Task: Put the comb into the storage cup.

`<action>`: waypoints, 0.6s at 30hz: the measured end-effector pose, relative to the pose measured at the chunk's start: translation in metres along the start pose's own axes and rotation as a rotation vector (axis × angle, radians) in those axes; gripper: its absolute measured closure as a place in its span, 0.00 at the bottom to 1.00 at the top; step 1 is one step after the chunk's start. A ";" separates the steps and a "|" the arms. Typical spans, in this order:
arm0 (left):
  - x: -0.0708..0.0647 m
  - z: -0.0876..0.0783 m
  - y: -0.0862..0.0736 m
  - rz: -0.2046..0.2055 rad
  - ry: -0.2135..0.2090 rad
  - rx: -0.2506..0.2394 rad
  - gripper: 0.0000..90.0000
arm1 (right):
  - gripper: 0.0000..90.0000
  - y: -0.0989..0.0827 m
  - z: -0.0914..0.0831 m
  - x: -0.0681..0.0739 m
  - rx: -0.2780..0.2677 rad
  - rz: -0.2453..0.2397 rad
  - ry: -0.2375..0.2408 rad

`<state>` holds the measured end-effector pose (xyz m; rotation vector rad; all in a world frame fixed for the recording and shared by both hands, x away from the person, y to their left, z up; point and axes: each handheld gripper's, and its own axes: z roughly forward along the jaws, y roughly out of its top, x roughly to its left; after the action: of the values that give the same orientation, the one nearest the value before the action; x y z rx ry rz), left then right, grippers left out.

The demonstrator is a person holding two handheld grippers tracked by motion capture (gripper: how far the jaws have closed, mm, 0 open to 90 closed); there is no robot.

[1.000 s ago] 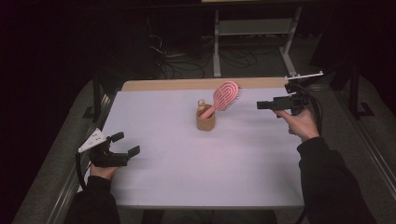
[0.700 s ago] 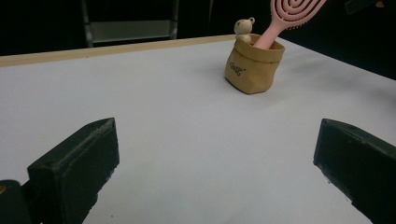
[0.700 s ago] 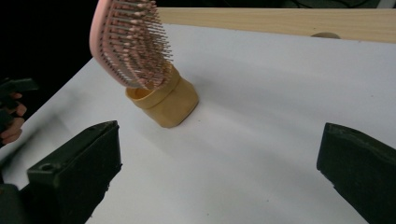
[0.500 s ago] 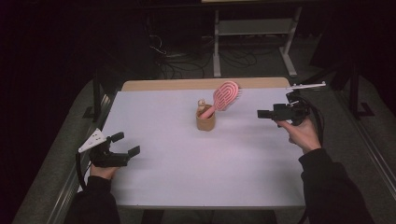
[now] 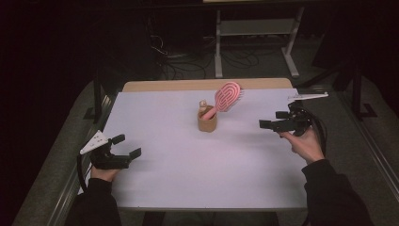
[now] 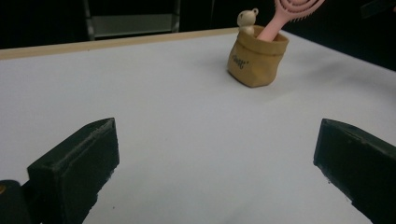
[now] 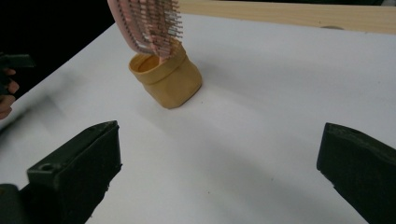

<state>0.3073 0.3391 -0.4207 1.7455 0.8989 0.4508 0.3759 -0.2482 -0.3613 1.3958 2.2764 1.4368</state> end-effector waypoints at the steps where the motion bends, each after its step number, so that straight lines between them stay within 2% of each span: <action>1: 0.000 0.001 -0.001 0.003 0.004 0.011 0.00 | 0.00 -0.002 0.000 0.000 0.000 -0.002 -0.003; 13: -0.001 -0.002 -0.003 -0.008 0.006 0.018 0.00 | 0.00 -0.032 -0.003 0.004 -0.019 -0.055 -0.048; 18: 0.000 -0.003 -0.004 -0.015 0.010 0.019 0.00 | 0.00 -0.046 -0.003 0.004 -0.037 -0.065 -0.049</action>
<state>0.3039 0.3412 -0.4232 1.7543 0.9253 0.4423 0.3426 -0.2535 -0.3933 1.3191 2.2317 1.4019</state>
